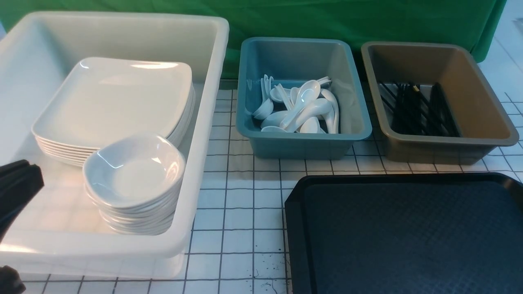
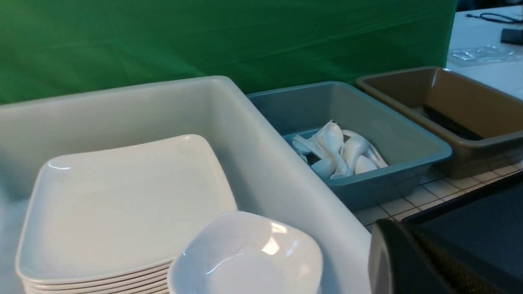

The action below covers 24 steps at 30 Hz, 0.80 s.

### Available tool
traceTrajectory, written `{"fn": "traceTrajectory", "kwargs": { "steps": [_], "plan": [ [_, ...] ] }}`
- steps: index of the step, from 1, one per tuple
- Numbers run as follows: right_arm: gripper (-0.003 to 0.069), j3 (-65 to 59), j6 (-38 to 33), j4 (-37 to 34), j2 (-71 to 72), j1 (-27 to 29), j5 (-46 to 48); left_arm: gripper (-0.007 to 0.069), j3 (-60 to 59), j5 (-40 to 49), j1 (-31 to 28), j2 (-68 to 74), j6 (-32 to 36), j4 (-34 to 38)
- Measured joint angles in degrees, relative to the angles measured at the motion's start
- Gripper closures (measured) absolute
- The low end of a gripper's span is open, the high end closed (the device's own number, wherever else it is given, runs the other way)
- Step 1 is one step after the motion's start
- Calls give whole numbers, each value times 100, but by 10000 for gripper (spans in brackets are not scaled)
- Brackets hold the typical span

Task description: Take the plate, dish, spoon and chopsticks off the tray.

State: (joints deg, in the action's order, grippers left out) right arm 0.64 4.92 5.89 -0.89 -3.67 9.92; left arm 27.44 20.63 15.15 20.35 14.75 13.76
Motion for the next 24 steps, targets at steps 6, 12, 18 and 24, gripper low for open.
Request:
{"fn": "traceTrajectory", "kwargs": {
  "steps": [6, 12, 18, 24],
  "plan": [
    [449, 0, 0, 0, 0, 0, 0, 620, -403, -193, -52, -180, -770, -737],
    [449, 0, 0, 0, 0, 0, 0, 620, -962, -245, -674, -963, -1738, -1556],
    [449, 0, 0, 0, 0, 0, 0, 620, -1706, -558, -1506, -1698, -1834, -1511],
    [449, 0, 0, 0, 0, 0, 0, 620, -2288, -586, -1561, -2019, -1837, -1469]
  ]
}}
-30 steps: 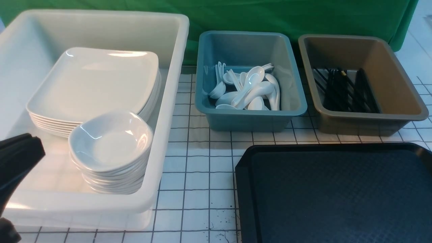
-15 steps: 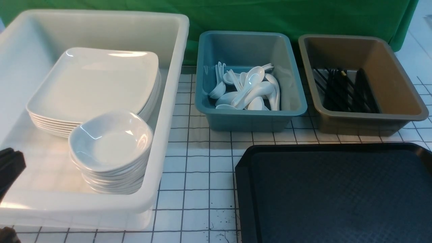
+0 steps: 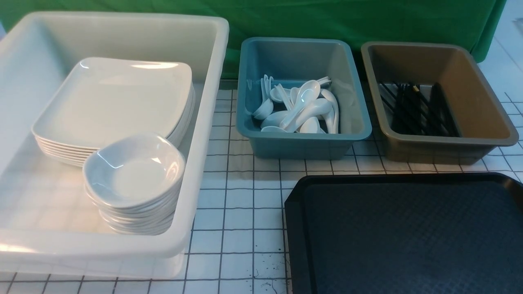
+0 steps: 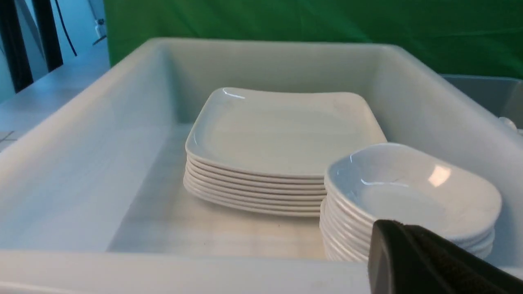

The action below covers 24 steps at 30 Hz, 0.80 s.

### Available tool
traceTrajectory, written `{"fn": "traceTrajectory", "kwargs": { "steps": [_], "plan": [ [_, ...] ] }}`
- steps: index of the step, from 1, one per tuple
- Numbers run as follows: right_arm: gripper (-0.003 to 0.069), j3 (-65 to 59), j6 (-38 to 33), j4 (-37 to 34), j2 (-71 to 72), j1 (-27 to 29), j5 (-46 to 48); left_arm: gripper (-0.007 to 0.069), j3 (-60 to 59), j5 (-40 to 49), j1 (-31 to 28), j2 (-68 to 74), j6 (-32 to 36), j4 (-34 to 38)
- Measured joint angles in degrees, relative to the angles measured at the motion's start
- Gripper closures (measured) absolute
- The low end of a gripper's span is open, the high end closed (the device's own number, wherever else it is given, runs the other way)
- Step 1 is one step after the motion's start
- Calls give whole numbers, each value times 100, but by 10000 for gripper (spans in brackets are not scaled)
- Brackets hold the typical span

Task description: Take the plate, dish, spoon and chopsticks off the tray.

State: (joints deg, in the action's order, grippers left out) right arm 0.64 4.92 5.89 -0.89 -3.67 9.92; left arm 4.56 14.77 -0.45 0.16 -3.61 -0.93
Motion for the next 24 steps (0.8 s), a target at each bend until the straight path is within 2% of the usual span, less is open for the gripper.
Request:
{"fn": "traceTrajectory", "kwargs": {
  "steps": [6, 24],
  "plan": [
    [442, 0, 0, 0, 0, 0, 0, 620, -469, -84, 6, -16, 0, 46],
    [419, 0, 0, 0, 0, 0, 0, 620, -485, -166, 6, -18, 0, 93]
  ]
}}
